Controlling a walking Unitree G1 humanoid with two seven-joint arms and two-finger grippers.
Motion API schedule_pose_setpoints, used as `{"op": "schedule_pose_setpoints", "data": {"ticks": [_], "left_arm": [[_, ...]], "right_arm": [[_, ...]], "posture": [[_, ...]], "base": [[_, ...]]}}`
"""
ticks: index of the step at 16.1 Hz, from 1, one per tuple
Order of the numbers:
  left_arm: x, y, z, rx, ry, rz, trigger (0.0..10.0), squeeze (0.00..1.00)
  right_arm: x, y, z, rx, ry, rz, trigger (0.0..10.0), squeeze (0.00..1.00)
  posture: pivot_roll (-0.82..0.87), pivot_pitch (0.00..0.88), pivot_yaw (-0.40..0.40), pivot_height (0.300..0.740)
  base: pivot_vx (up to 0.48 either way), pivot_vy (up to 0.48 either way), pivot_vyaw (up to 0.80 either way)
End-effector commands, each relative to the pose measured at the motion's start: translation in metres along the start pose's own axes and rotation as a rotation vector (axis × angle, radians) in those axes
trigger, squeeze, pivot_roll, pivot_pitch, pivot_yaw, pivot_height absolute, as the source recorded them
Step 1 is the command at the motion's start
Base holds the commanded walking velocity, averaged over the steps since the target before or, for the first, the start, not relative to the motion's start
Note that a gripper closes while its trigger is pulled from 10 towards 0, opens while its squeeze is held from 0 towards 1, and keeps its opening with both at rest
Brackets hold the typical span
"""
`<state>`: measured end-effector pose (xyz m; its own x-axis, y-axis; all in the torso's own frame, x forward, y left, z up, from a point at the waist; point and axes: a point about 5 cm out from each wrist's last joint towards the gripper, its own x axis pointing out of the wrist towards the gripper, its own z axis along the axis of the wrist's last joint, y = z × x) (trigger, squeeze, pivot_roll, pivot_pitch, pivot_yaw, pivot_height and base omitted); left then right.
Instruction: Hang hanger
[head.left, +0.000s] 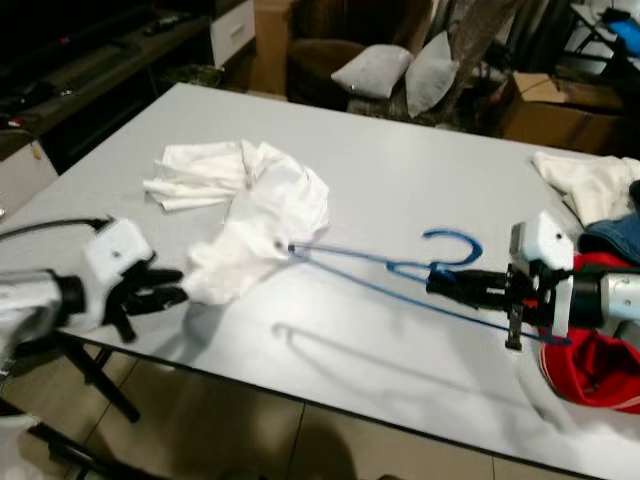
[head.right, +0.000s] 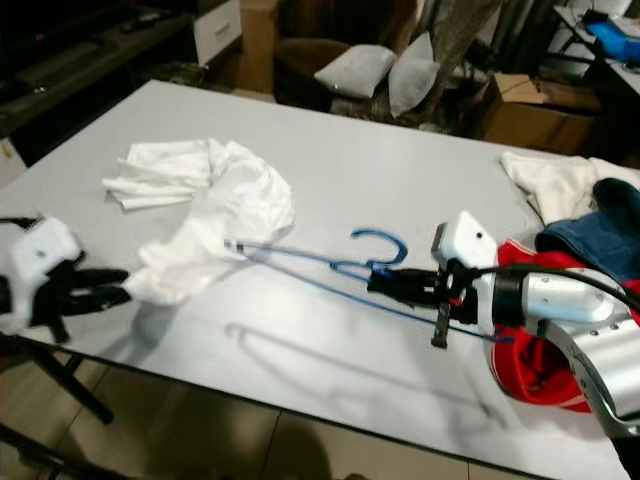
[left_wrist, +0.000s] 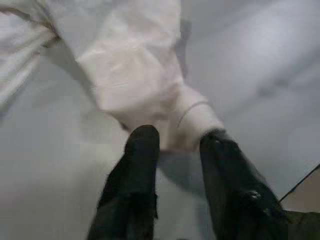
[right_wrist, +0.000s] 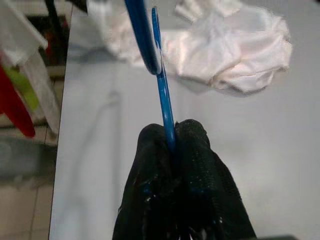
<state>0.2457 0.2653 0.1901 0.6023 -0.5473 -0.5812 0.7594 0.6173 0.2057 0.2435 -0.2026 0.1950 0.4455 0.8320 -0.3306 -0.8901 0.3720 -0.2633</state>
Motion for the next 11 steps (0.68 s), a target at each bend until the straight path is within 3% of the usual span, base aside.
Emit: {"op": "schedule_pose_setpoints", "data": {"ticks": [1,3,4,5,6,7,8,9,10,11], "left_arm": [[-0.014,0.003,0.010,0.022,-0.032,0.010,10.0,1.00],[-0.027,0.013,0.021,0.041,-0.074,0.068,10.0,1.00],[-0.035,0.026,0.027,0.069,-0.111,0.176,10.0,0.80],[-0.039,0.035,0.029,0.080,-0.124,0.256,10.0,0.47],[-0.041,0.040,0.031,0.076,-0.134,0.302,10.0,0.00],[-0.046,0.051,0.045,0.042,-0.245,0.430,10.0,0.00],[-0.044,0.052,0.054,0.013,-0.313,0.464,10.0,0.00],[-0.034,0.049,0.067,-0.036,-0.419,0.483,10.0,0.00],[-0.016,0.038,0.079,-0.078,-0.524,0.484,10.0,0.00],[-0.004,0.031,0.081,-0.114,-0.537,0.467,10.0,0.00]], "right_arm": [[-0.002,-0.001,0.006,-0.006,-0.017,-0.045,10.0,0.00],[0.002,-0.001,0.003,0.024,-0.007,-0.082,10.0,0.00],[0.007,-0.002,0.001,0.044,-0.008,-0.130,10.0,0.00],[0.010,-0.003,0.000,0.065,-0.016,-0.165,10.0,0.00],[0.012,-0.004,0.000,0.086,-0.023,-0.193,10.0,0.00],[0.016,-0.012,-0.004,0.159,-0.010,-0.338,10.0,0.00],[0.018,-0.016,-0.007,0.153,0.005,-0.420,10.0,0.00],[0.020,-0.015,-0.008,0.219,-0.026,-0.463,10.0,0.00],[0.024,-0.015,-0.008,0.277,-0.067,-0.559,10.0,0.00],[0.025,-0.015,-0.009,0.311,-0.079,-0.620,10.0,0.00]], "posture": [[0.06,0.000,-0.037,0.740],[0.07,0.000,-0.050,0.740],[0.07,0.000,-0.058,0.740],[0.07,0.000,-0.061,0.740],[0.07,0.000,-0.065,0.740],[0.07,0.000,-0.072,0.740],[0.07,0.000,-0.075,0.740],[0.07,0.000,-0.074,0.740],[0.06,0.000,-0.070,0.740],[0.06,0.000,-0.065,0.740]], "base": [[0.000,0.000,0.00],[0.000,0.000,0.00],[0.000,0.000,0.00],[0.000,0.000,0.00],[0.000,0.000,0.00],[0.000,0.000,0.00],[0.000,0.000,0.00],[0.000,0.000,0.00],[0.000,0.000,0.00],[0.000,0.000,0.00]]}}
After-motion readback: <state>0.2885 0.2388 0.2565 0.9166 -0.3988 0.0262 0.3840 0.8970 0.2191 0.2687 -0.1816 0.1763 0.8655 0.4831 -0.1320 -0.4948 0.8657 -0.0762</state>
